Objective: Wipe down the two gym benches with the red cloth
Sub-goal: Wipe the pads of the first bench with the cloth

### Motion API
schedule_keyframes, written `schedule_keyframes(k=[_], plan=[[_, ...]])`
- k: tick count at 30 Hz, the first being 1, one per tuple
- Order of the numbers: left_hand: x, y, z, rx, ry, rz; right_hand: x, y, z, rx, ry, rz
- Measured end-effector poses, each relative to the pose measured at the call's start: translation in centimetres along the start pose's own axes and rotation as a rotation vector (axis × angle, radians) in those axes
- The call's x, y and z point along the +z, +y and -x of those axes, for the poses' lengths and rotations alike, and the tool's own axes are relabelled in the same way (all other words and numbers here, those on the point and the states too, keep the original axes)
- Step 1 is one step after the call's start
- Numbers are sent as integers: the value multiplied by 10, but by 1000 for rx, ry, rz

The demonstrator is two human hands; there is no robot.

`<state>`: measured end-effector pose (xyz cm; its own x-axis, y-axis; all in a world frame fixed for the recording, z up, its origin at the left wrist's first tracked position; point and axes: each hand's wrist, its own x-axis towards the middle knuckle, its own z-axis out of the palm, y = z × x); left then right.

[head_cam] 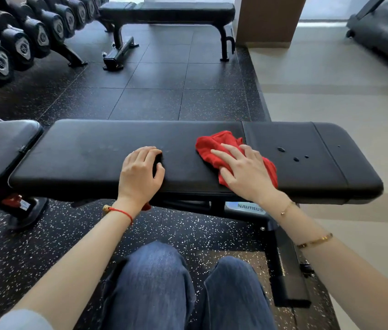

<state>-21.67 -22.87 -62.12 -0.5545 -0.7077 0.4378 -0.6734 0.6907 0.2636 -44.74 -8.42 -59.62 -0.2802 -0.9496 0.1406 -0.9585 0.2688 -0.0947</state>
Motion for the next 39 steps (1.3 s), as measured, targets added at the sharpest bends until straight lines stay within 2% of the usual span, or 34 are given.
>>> schedule_keyframes(k=[3, 6, 9, 13, 16, 19, 21, 26, 29, 31, 35, 37, 39], plan=[[0, 1, 1, -17, -13, 5, -2, 14, 34, 29, 50, 8], [1, 10, 1, -56, -17, 23, -7, 30, 45, 141, 111, -71], [5, 31, -6, -5, -7, 37, -4, 46, 30, 215, 130, -54], [14, 73, -24, 66, -29, 84, -11, 72, -10, 439, 74, -32], [24, 104, -35, 99, -70, 107, -15, 66, -14, 380, 28, -25], [34, 127, -36, 107, -107, 108, -13, 60, 25, 199, 53, -55], [40, 132, -33, 109, -124, 92, -14, 74, 52, 185, 72, -57], [46, 134, -26, 120, -117, 47, -21, 135, 39, 422, 94, 11], [47, 137, -26, 109, -100, 39, -24, 138, 4, 508, 65, 3], [46, 137, -26, 111, -91, 47, -21, 117, -10, 452, 44, -10], [47, 137, -26, 101, -79, 53, -9, 67, 6, 190, 46, -22], [47, 137, -25, 98, -90, 54, -9, 68, 29, 112, 54, -59], [47, 137, -24, 97, -113, 54, -12, 88, 46, 113, 83, -84]])
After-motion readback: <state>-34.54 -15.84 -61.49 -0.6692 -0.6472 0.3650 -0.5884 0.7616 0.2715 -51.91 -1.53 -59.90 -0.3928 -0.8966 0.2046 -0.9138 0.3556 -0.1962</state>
